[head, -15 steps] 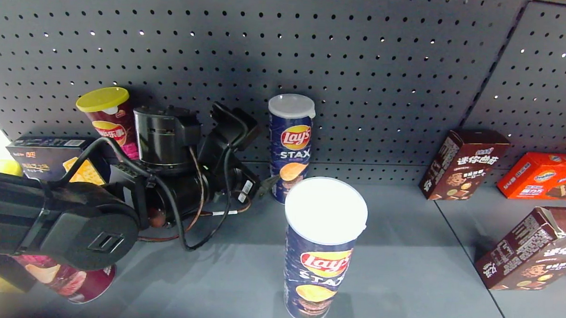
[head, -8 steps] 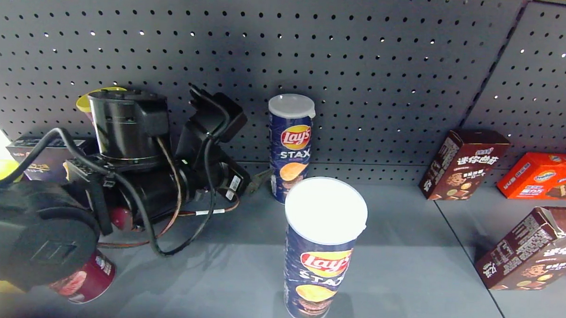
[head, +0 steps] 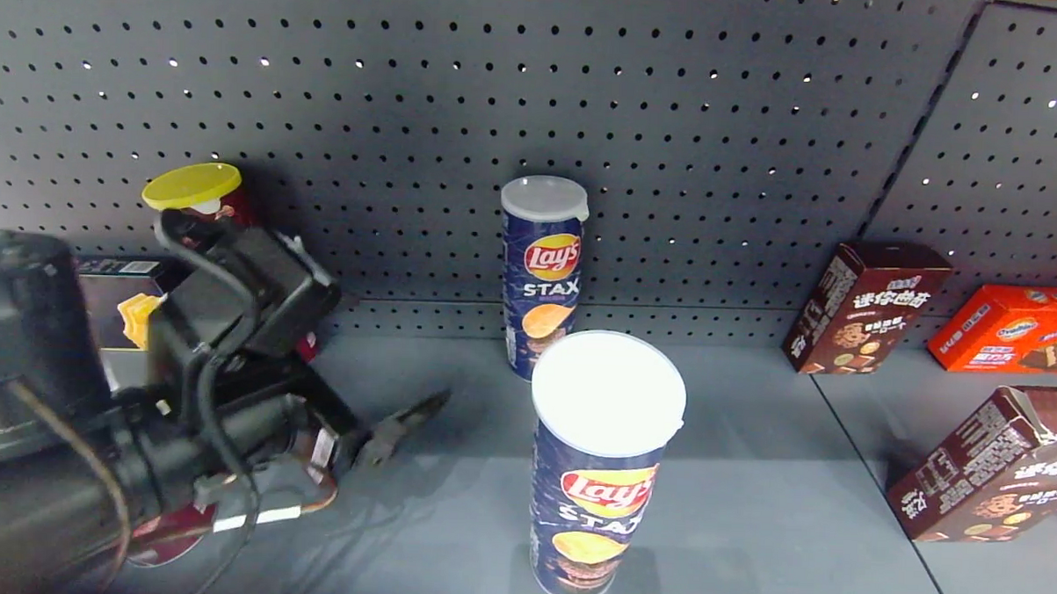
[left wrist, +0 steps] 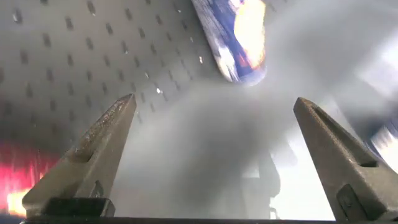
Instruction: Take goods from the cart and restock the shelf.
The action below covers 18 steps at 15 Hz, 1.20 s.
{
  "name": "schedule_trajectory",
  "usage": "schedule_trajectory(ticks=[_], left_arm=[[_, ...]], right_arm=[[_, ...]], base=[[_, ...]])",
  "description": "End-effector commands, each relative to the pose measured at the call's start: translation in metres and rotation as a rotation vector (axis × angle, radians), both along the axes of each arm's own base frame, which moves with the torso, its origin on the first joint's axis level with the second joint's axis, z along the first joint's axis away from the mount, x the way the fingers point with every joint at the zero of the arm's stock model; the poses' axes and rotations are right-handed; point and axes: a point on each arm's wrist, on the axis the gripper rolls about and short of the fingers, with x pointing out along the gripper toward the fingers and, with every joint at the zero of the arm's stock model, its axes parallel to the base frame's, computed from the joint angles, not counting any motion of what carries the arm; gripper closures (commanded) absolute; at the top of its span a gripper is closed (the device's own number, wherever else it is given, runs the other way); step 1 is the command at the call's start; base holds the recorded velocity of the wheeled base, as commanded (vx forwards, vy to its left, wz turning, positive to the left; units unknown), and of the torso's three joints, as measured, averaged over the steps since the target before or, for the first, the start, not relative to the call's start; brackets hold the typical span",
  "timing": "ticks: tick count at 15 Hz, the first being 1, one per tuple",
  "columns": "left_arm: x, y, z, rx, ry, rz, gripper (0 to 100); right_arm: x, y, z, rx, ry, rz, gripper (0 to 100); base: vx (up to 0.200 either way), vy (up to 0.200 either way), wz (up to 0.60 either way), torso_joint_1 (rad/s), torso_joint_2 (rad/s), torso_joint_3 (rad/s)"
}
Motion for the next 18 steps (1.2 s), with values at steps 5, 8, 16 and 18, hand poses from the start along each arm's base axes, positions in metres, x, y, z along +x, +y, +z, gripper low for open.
schedule_trajectory(ticks=[5,8,16,18], left_arm=[[-0.095,0.061,-0.038,-0.013,-0.013,-0.030,0],[-0.116,0.075,-0.060,-0.018,-0.017,-0.018,0],[-0.170,0.111,-0.106,-0.126,-0.026,-0.012,0],[-0.189,0.124,-0.119,-0.168,-0.093,-0.002,0]], right_arm=[[0.000,0.000,0.000,0.000,0.000,0.000,0],[0.000,0.000,0.000,0.000,0.000,-0.001,0],[0.000,0.000,0.000,0.000,0.001,0.000,0],[0.000,0.000,0.000,0.000,0.001,0.000,0]], base=[[0.000,0.000,0.00,0.000,0.00,0.000],[0.000,0.000,0.00,0.000,0.00,0.000],[0.000,0.000,0.00,0.000,0.00,0.000],[0.000,0.000,0.00,0.000,0.00,0.000]])
